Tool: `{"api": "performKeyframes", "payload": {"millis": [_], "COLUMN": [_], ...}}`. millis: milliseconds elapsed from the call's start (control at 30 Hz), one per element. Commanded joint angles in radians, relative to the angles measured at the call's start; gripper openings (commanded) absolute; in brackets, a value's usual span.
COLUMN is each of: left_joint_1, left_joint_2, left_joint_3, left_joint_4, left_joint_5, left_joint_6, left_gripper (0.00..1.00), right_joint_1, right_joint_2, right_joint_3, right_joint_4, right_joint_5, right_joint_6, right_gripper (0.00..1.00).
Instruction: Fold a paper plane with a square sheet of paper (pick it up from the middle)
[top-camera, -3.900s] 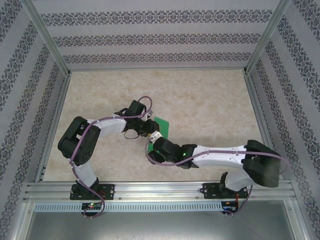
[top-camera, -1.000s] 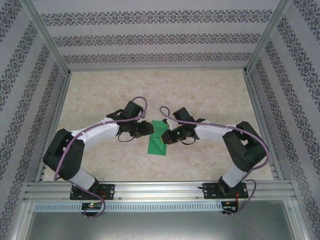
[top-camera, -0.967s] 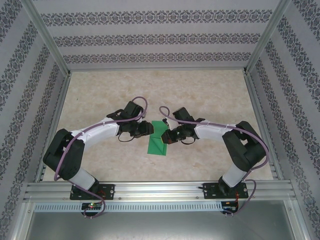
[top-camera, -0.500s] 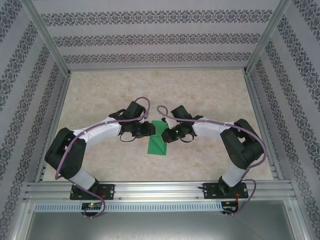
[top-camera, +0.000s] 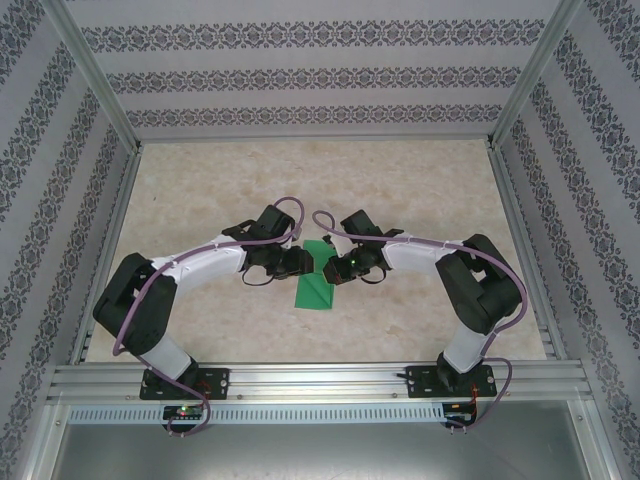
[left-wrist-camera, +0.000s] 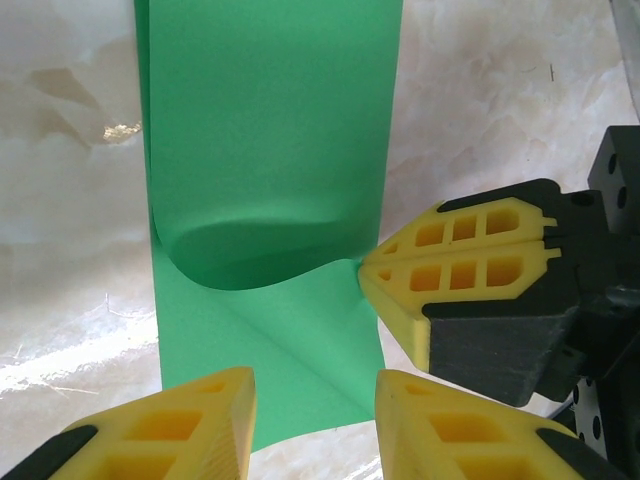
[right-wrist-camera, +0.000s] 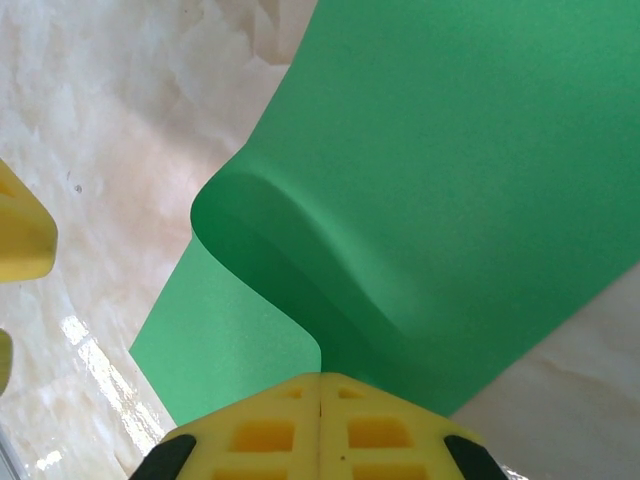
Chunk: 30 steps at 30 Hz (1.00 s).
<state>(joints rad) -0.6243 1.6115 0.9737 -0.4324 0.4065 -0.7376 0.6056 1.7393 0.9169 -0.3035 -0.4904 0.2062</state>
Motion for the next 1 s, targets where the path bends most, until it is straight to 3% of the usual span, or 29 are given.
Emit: {"api": "performKeyframes", "payload": {"millis": [0,967], "left_joint_1": [-0.015,-0.036], "left_joint_2": [0.013,0.054], "left_joint_3": [0.031,0.059], "left_joint_4": [-0.008,0.000], "left_joint_5": [0.017,0.035], "left_joint_6": [0.019,0.015], "left_gripper": [0.38,0.34], "right_joint_1": [-0.016,-0.020], "right_joint_2": [-0.007,-0.027], "right_joint_3": [0.005,-0.033], "right_joint_4": [0.004,0.030], "right_joint_5": [0.015,0.041], "right_joint_6": [-0.026,0.003], "right_gripper": [0.05,0.05]}}
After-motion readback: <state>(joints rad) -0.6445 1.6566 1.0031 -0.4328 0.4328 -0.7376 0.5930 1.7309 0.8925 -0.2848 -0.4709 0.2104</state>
